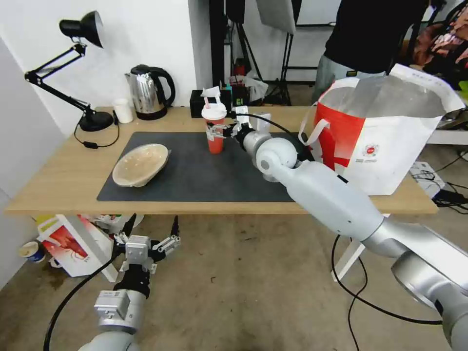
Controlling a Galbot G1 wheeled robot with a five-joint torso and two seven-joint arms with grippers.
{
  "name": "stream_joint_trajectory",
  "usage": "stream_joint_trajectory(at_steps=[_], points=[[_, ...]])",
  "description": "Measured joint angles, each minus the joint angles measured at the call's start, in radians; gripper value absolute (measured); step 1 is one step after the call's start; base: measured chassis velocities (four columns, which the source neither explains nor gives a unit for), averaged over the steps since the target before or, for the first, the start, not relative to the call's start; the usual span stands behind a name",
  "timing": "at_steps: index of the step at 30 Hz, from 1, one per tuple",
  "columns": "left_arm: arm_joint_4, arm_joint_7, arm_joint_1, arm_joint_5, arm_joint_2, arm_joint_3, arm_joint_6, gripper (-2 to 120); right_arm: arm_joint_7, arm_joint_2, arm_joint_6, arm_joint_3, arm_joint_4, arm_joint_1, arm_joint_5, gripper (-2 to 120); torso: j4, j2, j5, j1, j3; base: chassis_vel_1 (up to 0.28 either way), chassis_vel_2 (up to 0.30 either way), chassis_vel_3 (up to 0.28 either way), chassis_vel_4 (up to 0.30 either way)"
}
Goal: Pick up the trash from the table and place it into the takeout bag.
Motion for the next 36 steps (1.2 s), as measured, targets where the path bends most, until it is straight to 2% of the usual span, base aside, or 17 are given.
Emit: stream_joint_trajectory(at_steps=[15,36], points=[[0.0,0.0,0.0,0.0,0.0,0.0,0.0,100,-0.05,0.056,0.006,0.01,-0.127,0.019,-0.022,100,-0.0001,0.0,0.0,0.0,0.0,0.0,0.0,0.0,0.0],[0.0,0.0,0.0,0.0,0.0,0.0,0.0,100,-0.076,0.125,0.012,0.001,-0.226,0.046,-0.058,100,-0.0001,0.0,0.0,0.0,0.0,0.0,0.0,0.0,0.0]])
